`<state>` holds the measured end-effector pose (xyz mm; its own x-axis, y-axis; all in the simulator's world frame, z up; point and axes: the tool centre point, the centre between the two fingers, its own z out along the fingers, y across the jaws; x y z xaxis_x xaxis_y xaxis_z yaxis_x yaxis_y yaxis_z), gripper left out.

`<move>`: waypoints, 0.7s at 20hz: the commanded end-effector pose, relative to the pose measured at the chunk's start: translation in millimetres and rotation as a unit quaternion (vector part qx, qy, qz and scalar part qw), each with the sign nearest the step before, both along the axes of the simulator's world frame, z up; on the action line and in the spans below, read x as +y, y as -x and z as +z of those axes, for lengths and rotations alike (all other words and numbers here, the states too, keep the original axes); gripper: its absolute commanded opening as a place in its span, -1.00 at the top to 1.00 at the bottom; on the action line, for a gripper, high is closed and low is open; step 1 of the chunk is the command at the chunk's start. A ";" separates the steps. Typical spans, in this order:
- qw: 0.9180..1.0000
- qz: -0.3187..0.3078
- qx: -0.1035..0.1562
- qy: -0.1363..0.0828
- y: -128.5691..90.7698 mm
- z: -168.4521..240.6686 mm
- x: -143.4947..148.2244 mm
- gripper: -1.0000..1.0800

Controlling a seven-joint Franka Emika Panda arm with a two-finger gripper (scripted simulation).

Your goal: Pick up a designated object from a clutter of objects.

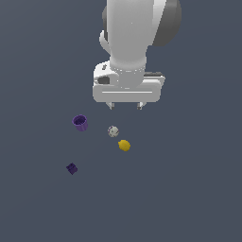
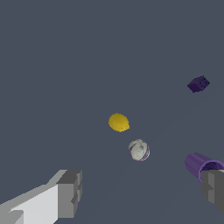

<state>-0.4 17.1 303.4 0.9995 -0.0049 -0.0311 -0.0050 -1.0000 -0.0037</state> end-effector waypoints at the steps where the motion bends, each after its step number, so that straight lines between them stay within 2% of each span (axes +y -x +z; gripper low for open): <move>1: 1.000 0.000 0.000 0.000 0.0 0.0 0.0 -0.92; 9: 0.999 0.028 -0.013 0.010 -7.6 6.1 19.0 -0.92; 14: 0.999 0.029 -0.014 0.010 -8.0 6.5 20.1 -0.92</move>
